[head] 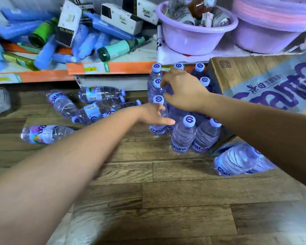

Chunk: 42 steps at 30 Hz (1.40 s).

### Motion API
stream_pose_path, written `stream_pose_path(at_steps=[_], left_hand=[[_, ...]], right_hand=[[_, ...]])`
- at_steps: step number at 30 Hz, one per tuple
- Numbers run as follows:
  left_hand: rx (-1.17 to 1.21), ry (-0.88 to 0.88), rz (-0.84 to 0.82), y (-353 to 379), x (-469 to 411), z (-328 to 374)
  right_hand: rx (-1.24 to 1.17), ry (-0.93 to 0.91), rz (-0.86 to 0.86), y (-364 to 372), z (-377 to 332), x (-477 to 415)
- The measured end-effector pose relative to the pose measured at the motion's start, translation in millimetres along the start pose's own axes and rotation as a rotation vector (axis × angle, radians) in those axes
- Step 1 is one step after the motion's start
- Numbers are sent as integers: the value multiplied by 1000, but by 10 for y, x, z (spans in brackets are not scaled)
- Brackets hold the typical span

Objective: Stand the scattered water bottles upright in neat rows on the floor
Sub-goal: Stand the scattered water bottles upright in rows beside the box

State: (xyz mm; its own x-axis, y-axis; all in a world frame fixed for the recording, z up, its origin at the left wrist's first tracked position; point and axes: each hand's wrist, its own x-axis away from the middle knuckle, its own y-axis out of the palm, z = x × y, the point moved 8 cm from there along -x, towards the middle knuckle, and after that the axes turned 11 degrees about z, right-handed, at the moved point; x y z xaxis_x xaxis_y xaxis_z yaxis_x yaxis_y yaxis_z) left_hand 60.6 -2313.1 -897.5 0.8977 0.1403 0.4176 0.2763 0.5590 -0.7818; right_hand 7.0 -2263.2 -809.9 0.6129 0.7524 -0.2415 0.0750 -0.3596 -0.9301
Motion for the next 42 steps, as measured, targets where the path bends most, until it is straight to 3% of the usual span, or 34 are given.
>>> stream_pose_path(at_steps=[6,11,16,23,28,31,35,39,42], left_hand=[[-260,-78,176,-571,-45,-941],[-261,-295,233,-551,-149,-1864],[-284,-203,289,-511,-605,-2118],[-403,-70,309,-638,-999,-2045],[-394,-69,370,-524,-1153,-2262],[-408,-48,386,-518,-1155,-2274],[-399,-94,246,-578,-1196,-2281],[-216,-234,64,-525,-1095,-2419],[-46,-241,33,-410,-979,-2443]], right_hand=[[-91,-22,-134,777,-653,-346],[-109,166,-354,1502,-736,-530],[-85,378,-444,1963,-538,-733],[-282,803,-391,2465,21,-893],[-764,1178,-183,2780,121,-772],[-799,1218,-107,2839,174,-750],[-835,1234,68,2734,169,-649],[-808,1198,120,2526,117,-640],[-757,1118,121,2388,43,-677]])
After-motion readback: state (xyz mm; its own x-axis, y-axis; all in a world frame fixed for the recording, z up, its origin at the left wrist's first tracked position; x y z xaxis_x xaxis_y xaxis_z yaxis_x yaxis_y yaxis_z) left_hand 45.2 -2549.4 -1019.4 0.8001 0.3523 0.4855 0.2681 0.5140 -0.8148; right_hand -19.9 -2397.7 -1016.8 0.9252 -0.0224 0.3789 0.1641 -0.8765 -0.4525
